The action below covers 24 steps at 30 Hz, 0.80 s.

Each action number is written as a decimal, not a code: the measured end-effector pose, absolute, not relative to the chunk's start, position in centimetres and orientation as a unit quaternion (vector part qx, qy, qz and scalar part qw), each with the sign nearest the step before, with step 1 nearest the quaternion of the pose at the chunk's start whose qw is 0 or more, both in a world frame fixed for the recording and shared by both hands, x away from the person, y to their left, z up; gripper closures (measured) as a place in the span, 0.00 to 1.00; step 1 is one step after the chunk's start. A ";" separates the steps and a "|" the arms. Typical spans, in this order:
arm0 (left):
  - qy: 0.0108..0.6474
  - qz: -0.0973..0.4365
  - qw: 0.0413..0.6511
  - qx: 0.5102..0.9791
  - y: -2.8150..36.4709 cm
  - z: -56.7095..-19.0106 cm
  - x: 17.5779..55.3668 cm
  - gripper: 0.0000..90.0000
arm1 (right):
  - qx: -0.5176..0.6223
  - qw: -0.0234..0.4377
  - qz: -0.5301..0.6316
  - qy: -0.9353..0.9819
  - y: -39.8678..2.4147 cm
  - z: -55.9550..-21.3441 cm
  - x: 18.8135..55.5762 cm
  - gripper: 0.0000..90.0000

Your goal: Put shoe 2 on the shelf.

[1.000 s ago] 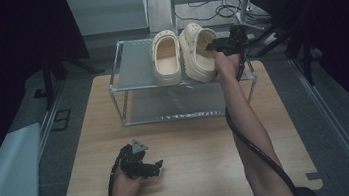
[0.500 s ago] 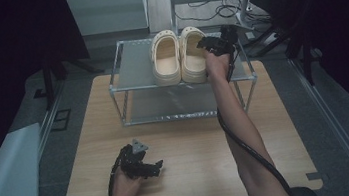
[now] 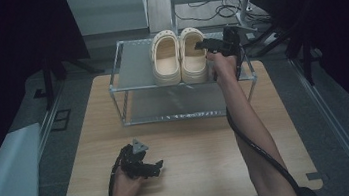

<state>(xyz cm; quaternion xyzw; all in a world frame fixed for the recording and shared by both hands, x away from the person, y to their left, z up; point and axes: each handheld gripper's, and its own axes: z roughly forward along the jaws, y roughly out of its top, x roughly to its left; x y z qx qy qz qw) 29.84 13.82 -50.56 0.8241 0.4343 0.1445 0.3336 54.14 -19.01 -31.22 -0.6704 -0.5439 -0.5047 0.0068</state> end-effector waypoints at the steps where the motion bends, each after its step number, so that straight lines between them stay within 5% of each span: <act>1: 0.434 0.144 0.335 0.824 13.8 -50.6 29.8 0.00 | -0.666 0.008 -0.506 -0.548 -19.1 -31.2 54.1 0.24; 24: 0.429 0.140 0.338 0.826 13.7 -50.8 29.7 0.00 | -0.609 0.006 -0.517 -0.601 -20.4 -30.6 52.6 0.22</act>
